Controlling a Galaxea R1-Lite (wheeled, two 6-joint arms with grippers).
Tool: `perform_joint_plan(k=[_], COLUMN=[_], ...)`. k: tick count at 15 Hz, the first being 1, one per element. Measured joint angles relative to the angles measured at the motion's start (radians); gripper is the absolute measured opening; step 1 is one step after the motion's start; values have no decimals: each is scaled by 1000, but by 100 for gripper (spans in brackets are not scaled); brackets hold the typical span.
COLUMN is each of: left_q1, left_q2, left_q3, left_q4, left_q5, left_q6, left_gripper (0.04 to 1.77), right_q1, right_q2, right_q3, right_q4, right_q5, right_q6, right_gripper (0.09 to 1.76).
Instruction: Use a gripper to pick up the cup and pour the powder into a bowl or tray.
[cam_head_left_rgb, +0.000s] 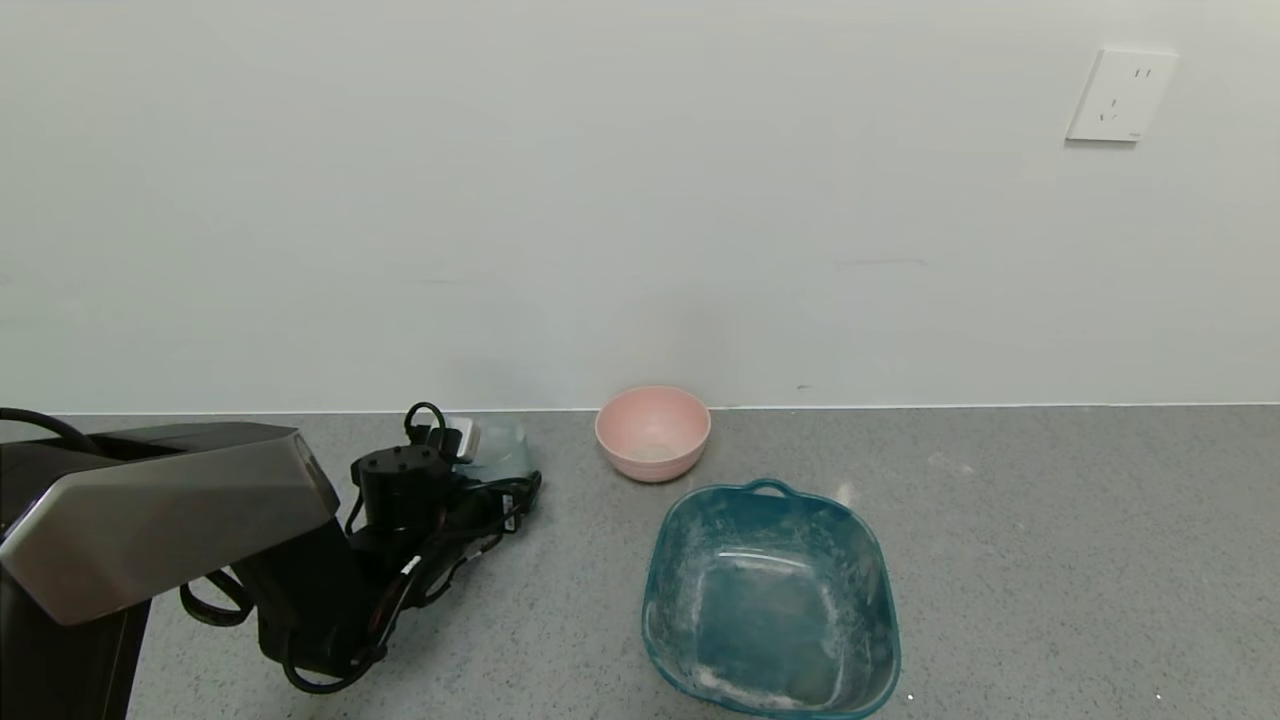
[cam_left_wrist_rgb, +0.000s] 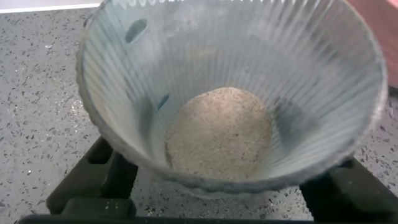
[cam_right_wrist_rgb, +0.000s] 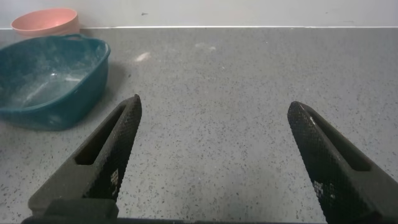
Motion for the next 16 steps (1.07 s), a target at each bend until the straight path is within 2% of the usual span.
perform_joint_plan(k=[6,10,13,16], left_q1=[-1,-1,-1,0], left_q2=[-24,-99,-204,-360], left_q3=[14,43,72,96], left_q4=[26,125,229,412], left_q5=[0,-1,-1,-1], left_q6=[1,10,18,21], left_gripper=[161,165,167,169], right_q1=[0,0,0,0], right_q2=[0,0,0,0], right_q3=[0,0,0,0], right_q4=[0,0,0,0], right_q5=[0,0,0,0], right_q6=[0,0,0,0], right_gripper=[171,171,171,171])
